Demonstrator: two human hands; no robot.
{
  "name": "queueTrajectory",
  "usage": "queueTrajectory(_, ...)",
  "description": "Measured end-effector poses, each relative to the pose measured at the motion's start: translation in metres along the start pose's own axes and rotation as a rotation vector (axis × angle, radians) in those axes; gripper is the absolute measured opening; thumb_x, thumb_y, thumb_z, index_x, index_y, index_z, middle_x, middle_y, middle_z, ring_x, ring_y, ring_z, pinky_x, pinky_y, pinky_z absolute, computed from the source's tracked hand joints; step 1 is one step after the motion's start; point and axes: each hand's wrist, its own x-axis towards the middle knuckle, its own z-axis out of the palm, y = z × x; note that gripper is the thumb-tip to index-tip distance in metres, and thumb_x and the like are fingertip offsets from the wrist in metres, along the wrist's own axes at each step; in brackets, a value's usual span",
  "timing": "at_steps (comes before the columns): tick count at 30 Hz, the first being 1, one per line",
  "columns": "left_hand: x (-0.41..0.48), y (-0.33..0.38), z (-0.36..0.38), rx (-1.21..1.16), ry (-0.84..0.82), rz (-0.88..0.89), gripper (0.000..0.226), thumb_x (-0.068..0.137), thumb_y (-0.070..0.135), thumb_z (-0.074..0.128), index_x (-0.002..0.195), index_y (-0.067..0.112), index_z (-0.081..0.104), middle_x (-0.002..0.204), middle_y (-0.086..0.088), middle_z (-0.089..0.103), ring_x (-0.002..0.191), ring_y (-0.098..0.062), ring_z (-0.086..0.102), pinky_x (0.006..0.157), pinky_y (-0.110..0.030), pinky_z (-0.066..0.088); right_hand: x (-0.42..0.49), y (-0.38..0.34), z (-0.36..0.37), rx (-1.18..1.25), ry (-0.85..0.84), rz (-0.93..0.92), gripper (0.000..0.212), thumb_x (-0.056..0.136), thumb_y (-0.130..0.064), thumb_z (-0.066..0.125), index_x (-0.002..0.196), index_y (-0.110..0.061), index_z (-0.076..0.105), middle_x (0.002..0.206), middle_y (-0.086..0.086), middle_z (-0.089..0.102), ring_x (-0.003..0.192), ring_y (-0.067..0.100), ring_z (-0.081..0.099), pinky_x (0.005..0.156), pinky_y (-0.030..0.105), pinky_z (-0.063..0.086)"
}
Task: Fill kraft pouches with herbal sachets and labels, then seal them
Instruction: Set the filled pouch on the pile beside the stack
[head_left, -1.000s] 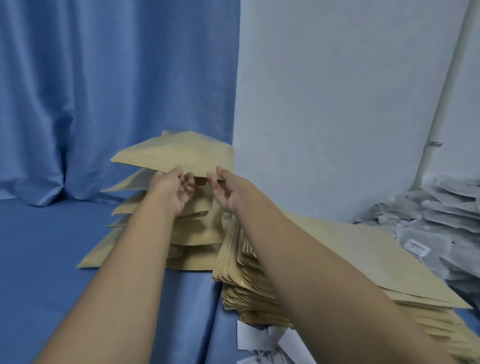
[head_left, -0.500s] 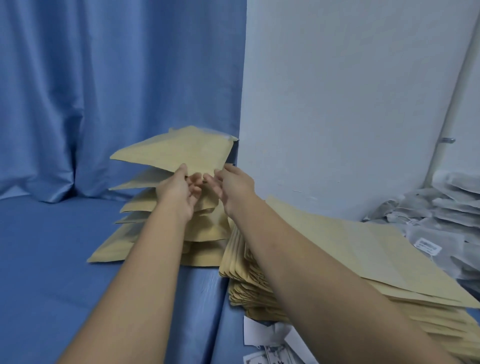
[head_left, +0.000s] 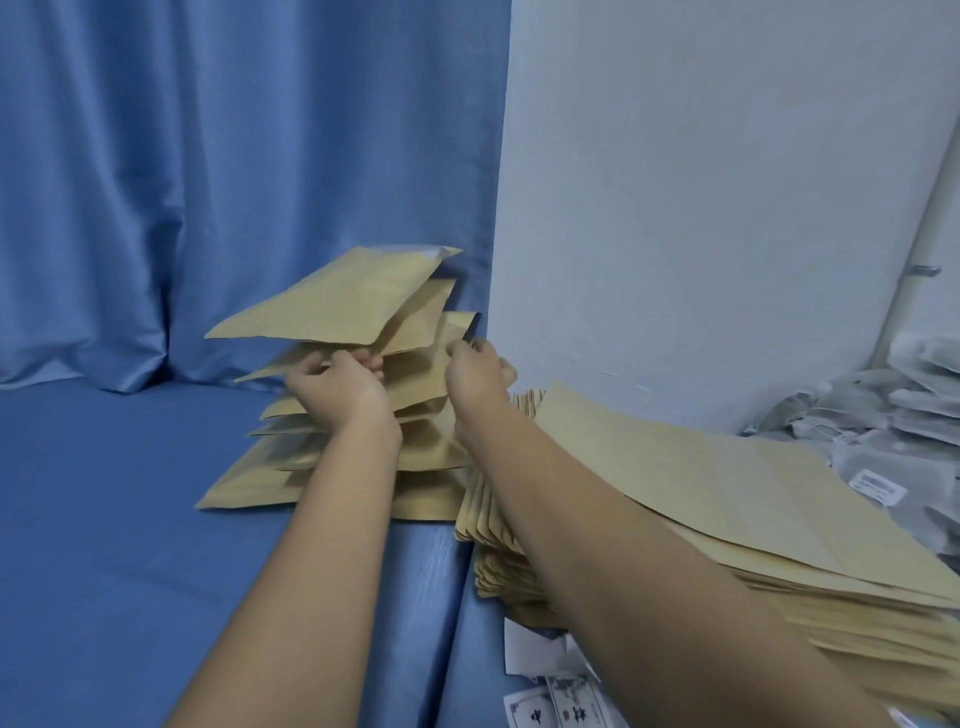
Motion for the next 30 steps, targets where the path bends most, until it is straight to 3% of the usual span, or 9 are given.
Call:
queueTrajectory(4, -0.009, -0.013, -0.006, 0.204, -0.017, 0.182, 0.022, 0.091, 0.005, 0.042, 0.107, 0.020, 0.047, 0.079, 0.007, 0.057, 0.074, -0.016, 0.057, 0.077, -0.032, 0.048, 0.002, 0.024, 0.002, 0.099, -0.192, 0.040, 0.045, 0.099, -0.026, 0.037, 0.144, -0.028, 0.036, 0.147, 0.003, 0.034, 0.131, 0.027, 0.036, 0.108, 0.040, 0.031)
queueTrajectory(6, -0.012, -0.018, -0.008, 0.231, -0.066, 0.246, 0.026, 0.092, 0.003, 0.040, 0.112, 0.019, 0.047, 0.077, 0.010, 0.057, 0.068, -0.011, 0.059, 0.080, -0.036, 0.049, 0.002, 0.023, 0.008, 0.034, -0.262, 0.027, 0.019, 0.098, -0.017, 0.038, 0.101, -0.023, 0.056, 0.120, 0.007, 0.048, 0.110, 0.024, 0.044, 0.095, 0.039, 0.036)
queueTrajectory(8, -0.014, -0.021, -0.010, 0.250, -0.114, 0.255, 0.026, 0.094, 0.002, 0.038, 0.113, 0.015, 0.050, 0.089, 0.005, 0.062, 0.072, -0.008, 0.061, 0.078, -0.034, 0.051, 0.001, 0.018, 0.014, 0.006, -0.287, 0.044, 0.023, 0.098, -0.009, 0.038, 0.079, -0.019, 0.047, 0.099, 0.011, 0.051, 0.098, 0.022, 0.044, 0.092, 0.041, 0.041)
queueTrajectory(12, -0.017, -0.025, -0.016, 0.264, -0.143, 0.192, 0.024, 0.093, -0.001, 0.037, 0.092, 0.009, 0.058, 0.093, -0.006, 0.064, 0.076, -0.013, 0.062, 0.064, -0.020, 0.051, -0.005, 0.019, 0.014, 0.063, -0.293, -0.055, 0.027, 0.095, -0.004, 0.040, 0.121, -0.005, 0.050, 0.117, 0.019, 0.059, 0.103, 0.029, 0.056, 0.094, 0.040, 0.045)
queueTrajectory(18, -0.042, -0.026, -0.017, 0.237, -0.237, 0.115, 0.027, 0.091, -0.004, 0.035, 0.082, 0.008, 0.057, 0.076, -0.006, 0.063, 0.064, -0.014, 0.059, 0.049, -0.014, 0.046, -0.021, 0.014, -0.019, 0.064, -0.234, -0.174, 0.038, 0.094, -0.004, 0.042, 0.131, -0.008, 0.049, 0.112, 0.003, 0.061, 0.075, 0.006, 0.051, 0.076, 0.017, 0.044)
queueTrajectory(21, -0.073, -0.031, -0.011, 0.203, -0.276, 0.063, 0.030, 0.091, -0.004, 0.035, 0.076, 0.010, 0.057, 0.074, -0.006, 0.062, 0.060, -0.014, 0.057, 0.045, -0.014, 0.042, -0.028, 0.005, -0.053, 0.051, -0.179, -0.217, 0.037, 0.092, 0.001, 0.043, 0.126, -0.001, 0.055, 0.123, 0.014, 0.061, 0.098, 0.021, 0.059, 0.094, 0.028, 0.047)
queueTrajectory(23, -0.097, -0.034, -0.007, 0.179, -0.296, 0.035, 0.030, 0.090, -0.004, 0.036, 0.075, 0.009, 0.057, 0.075, -0.008, 0.063, 0.058, -0.014, 0.056, 0.045, -0.015, 0.042, -0.035, 0.006, -0.083, -0.077, -0.089, -0.279, 0.031, 0.092, -0.003, 0.046, 0.120, -0.003, 0.060, 0.123, 0.016, 0.062, 0.113, 0.027, 0.058, 0.103, 0.036, 0.043)
queueTrajectory(26, -0.135, -0.039, -0.004, 0.152, -0.304, 0.011, 0.029, 0.089, -0.003, 0.037, 0.074, 0.010, 0.058, 0.073, -0.007, 0.063, 0.056, -0.014, 0.056, 0.048, -0.017, 0.042, -0.050, 0.020, -0.135, -0.541, -0.028, -0.362, 0.039, 0.088, -0.010, 0.052, 0.127, -0.007, 0.056, 0.129, 0.009, 0.060, 0.122, 0.023, 0.053, 0.099, 0.023, 0.036)
queueTrajectory(30, -0.182, -0.052, -0.010, 0.120, -0.237, -0.026, 0.028, 0.087, -0.001, 0.038, 0.070, 0.010, 0.058, 0.068, -0.004, 0.062, 0.051, -0.013, 0.053, 0.048, -0.018, 0.039, -0.066, 0.047, -0.193, -1.101, -0.082, -0.302, 0.058, 0.091, -0.044, 0.050, 0.136, -0.009, 0.045, 0.137, 0.012, 0.051, 0.127, 0.029, 0.046, 0.100, 0.036, 0.036)
